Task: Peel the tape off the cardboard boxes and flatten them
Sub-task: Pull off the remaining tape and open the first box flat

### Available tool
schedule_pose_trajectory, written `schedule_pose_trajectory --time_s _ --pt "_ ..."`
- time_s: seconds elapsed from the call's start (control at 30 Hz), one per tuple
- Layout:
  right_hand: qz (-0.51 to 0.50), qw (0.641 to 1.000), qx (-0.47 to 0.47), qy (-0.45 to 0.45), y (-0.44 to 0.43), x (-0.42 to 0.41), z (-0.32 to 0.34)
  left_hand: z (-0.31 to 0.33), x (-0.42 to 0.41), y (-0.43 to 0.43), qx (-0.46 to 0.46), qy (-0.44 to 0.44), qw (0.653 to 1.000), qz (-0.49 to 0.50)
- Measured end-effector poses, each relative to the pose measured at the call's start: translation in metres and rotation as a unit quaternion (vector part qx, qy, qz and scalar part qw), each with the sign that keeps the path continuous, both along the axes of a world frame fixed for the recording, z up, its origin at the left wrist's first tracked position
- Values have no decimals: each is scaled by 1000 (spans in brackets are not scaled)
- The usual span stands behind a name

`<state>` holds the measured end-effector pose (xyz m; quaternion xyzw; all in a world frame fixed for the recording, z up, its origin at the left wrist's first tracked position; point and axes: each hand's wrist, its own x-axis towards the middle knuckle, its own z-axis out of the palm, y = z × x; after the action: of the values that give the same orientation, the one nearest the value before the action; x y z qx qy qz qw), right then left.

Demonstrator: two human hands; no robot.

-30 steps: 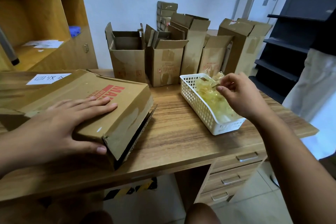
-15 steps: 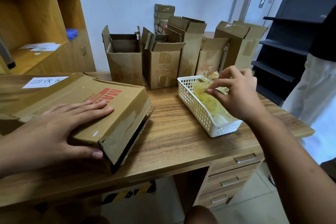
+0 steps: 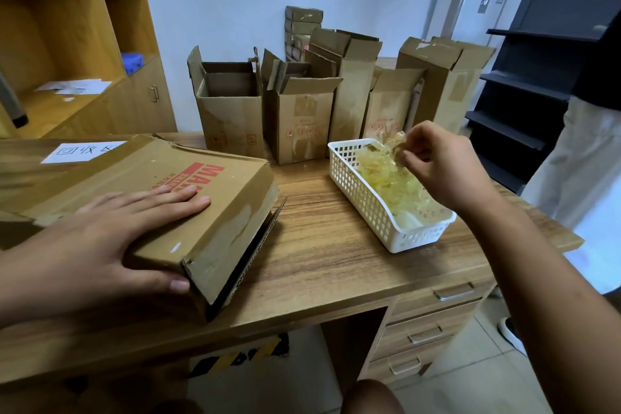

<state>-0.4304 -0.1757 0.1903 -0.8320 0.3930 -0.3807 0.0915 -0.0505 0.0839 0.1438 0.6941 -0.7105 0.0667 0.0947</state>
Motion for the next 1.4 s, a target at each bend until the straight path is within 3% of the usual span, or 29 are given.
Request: schedule_pose_trajectory --time_s 0.17,0.57,0.73,0.87,1.0,1.1,1.27,1.4 --pt "14 998 52 10 -4 -2 3 3 -4 1 1 6 1000 1" --pt "-66 992 -48 96 -16 -1 -25 2 0 -1 6 0 1000 -3" --pt "-74 992 -11 104 -12 -4 -49 -2 5 -5 16 -7 1000 0" --pt "-54 996 15 76 -4 -5 -56 -3 8 -6 21 -14 1000 2" --pt "-14 1000 14 -21 5 -8 -49 -2 6 -4 15 -9 1000 -2" --pt "-54 996 -9 -75 11 -14 -52 -1 2 -2 3 -5 1000 -7" --pt "-97 992 80 -32 18 -27 -80 0 -3 0 -9 3 1000 -9" --pt "-90 992 81 -21 22 -28 -97 2 -5 0 -11 4 1000 -8"
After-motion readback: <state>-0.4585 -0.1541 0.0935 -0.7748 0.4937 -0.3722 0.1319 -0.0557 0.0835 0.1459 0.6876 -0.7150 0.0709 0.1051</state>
